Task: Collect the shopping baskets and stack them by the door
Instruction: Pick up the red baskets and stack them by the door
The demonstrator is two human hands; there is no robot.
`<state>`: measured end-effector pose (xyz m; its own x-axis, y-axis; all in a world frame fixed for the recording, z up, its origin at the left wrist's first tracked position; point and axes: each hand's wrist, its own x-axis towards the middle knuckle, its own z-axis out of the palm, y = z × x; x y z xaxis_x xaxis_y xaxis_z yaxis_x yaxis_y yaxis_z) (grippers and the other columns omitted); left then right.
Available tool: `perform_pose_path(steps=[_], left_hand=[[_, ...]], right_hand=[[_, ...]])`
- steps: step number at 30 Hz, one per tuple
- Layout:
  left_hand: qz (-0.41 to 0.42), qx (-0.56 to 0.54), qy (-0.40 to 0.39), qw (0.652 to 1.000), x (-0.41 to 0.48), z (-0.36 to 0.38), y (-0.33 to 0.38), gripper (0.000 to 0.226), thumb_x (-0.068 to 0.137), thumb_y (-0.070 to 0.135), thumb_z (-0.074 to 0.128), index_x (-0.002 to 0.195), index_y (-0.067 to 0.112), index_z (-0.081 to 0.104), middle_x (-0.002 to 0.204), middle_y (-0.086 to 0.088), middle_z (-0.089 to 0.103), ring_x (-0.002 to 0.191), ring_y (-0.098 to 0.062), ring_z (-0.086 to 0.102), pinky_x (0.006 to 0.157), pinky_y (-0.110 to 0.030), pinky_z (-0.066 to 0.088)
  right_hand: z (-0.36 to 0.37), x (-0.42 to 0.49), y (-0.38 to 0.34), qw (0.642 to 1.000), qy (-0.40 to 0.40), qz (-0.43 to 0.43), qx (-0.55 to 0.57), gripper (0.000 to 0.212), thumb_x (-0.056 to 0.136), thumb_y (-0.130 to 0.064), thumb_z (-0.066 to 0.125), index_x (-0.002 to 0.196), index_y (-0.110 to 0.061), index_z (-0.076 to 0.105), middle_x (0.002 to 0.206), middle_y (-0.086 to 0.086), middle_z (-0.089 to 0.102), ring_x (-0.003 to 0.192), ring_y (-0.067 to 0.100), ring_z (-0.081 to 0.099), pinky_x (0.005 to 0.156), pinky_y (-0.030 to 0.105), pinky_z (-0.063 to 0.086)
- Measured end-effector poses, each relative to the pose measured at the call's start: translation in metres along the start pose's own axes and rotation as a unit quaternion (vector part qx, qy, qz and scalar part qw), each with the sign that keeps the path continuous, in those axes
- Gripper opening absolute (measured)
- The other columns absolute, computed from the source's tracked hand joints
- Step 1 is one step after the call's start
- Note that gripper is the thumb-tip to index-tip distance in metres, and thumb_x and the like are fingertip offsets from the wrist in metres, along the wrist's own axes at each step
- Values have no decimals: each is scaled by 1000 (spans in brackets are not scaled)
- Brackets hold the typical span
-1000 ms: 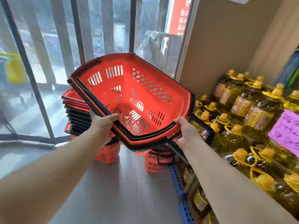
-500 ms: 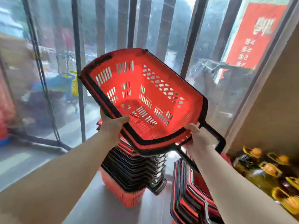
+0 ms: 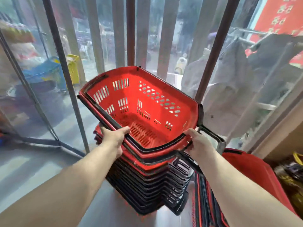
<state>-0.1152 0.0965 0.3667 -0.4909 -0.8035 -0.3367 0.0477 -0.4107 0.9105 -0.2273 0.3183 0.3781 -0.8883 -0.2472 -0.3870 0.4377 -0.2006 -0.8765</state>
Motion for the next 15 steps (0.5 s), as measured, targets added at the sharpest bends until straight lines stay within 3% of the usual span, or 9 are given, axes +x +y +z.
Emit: perform_pose_path(steps=[4, 6, 9, 11, 13, 15], left_hand=[[-44, 117, 57, 991, 33, 4, -36, 121, 50, 17, 78, 150, 24, 10, 141, -17, 41, 125, -36, 49, 101, -53, 44], [-64, 157, 83, 982, 44, 2, -47, 130, 45, 26, 77, 152, 26, 4, 148, -18, 32, 132, -36, 40, 104, -52, 41], [-108, 192, 104, 970, 61, 3, -61, 133, 46, 27, 78, 152, 30, -3, 154, -16, 24, 136, -36, 35, 101, -53, 44], [-133, 213, 108, 962, 67, 7, -76, 129, 51, 24, 79, 152, 29, 0, 153, -16, 27, 131, -35, 41, 90, -54, 50], [-138, 234, 124, 954, 67, 11, -91, 116, 54, 24, 79, 150, 21, 14, 149, -17, 34, 129, -36, 43, 98, -52, 46], [-141, 268, 163, 939, 70, 17, -101, 107, 57, 22, 77, 147, 14, 20, 148, -16, 36, 132, -37, 39, 106, -51, 39]], right_hand=[[-8, 42, 18, 998, 11, 43, -53, 5, 77, -6, 64, 79, -4, 60, 59, 8, 62, 51, 21, 61, 55, 31, 52], [-7, 57, 23, 994, 1, 55, -90, 19, 77, -9, 67, 93, 0, 60, 78, 16, 63, 68, 28, 62, 69, 39, 52], [-6, 77, 31, 973, 42, 38, -226, 24, 79, -18, 71, 92, -1, 60, 77, 15, 63, 63, 26, 59, 67, 37, 50], [-13, 83, 36, 928, 42, 38, -369, 23, 81, -25, 71, 80, -6, 57, 65, 10, 59, 51, 20, 53, 54, 29, 46], [-25, 88, 40, 867, 22, 20, -498, 29, 81, -26, 69, 63, -11, 52, 54, 3, 49, 46, 18, 48, 44, 22, 38], [-33, 97, 35, 795, 33, -48, -604, 27, 80, -27, 63, 63, -13, 48, 55, 0, 47, 55, 22, 51, 51, 26, 39]])
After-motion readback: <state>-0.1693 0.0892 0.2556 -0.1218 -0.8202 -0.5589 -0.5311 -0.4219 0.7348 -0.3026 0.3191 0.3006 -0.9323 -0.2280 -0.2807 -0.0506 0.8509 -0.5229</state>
